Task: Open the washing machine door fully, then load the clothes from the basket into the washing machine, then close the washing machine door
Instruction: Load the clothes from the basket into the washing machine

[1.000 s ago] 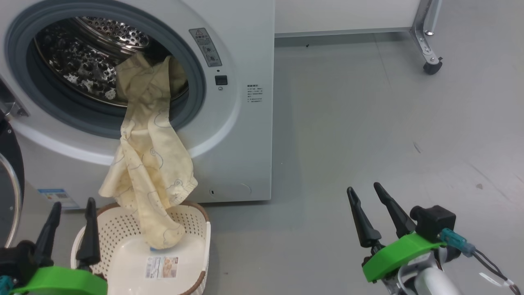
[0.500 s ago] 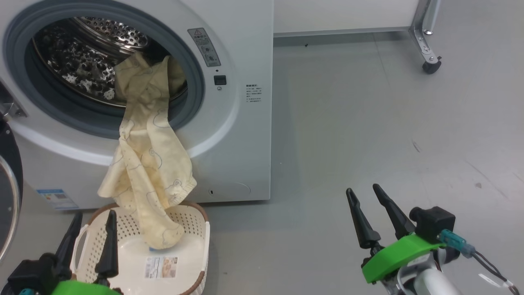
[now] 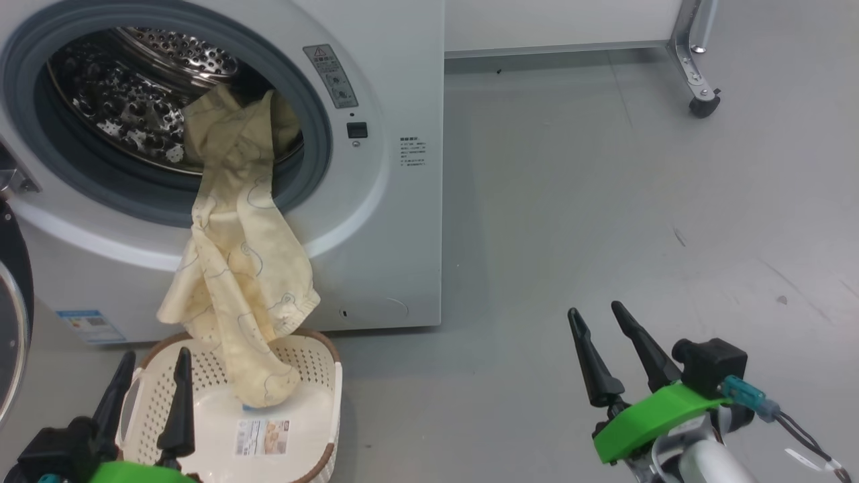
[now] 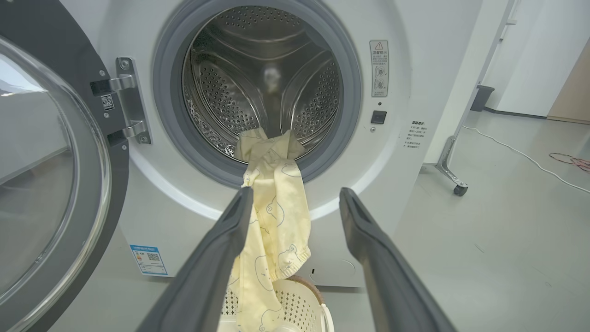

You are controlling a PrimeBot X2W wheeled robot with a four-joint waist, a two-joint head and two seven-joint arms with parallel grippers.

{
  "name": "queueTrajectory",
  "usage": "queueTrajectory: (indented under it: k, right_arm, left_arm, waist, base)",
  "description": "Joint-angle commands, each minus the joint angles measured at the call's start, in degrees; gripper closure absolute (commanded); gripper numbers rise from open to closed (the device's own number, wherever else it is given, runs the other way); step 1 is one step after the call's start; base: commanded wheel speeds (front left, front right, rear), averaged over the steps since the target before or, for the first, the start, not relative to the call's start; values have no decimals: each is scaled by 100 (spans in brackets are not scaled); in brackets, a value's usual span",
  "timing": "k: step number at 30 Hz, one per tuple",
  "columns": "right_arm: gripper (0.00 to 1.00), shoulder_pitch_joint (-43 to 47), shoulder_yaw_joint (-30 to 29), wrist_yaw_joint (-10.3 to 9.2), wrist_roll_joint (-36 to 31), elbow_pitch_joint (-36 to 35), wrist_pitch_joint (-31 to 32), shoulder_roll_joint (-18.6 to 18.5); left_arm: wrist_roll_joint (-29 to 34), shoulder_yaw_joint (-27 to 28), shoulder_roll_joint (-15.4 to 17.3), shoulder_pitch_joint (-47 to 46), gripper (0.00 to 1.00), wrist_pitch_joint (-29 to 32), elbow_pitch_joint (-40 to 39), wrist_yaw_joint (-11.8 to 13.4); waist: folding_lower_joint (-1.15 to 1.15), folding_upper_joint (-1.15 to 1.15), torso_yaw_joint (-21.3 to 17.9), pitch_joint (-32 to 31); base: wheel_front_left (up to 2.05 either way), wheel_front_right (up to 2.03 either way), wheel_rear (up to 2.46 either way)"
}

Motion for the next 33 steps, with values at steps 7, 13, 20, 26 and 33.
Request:
queueTrajectory:
  k: [7, 13, 20, 26, 33]
  right_arm:
    - [0, -177, 121, 1, 35, -196, -55, 11]
    - [0, -176, 120, 1, 13, -193, -55, 11]
    - [0, -203, 129, 1, -8, -194, -55, 11]
    - [0, -295, 133, 1, -65, -274, -55, 11]
    - [0, -504, 113, 1, -210, -425, -55, 11]
  left_arm:
    - [122, 361, -1, -256, 0, -33, -75, -106]
    - [183, 440, -82, -249, 0, -33, -54, -170]
    - [207, 485, -158, -259, 0, -33, 40, -237]
    - [155, 504, -171, -413, 0, -33, 222, -317]
    - [58, 545, -133, -938, 0, -33, 442, -514]
  waist:
    - [0, 0, 5, 16]
    - [0, 0, 7, 33]
    - [0, 0, -16, 98]
    - [0, 0, -51, 423]
    - [0, 0, -90, 1211]
  base:
    - [0, 0, 0]
    - [0, 0, 0]
    - [0, 0, 0]
    - [0, 0, 0]
    - [0, 0, 0]
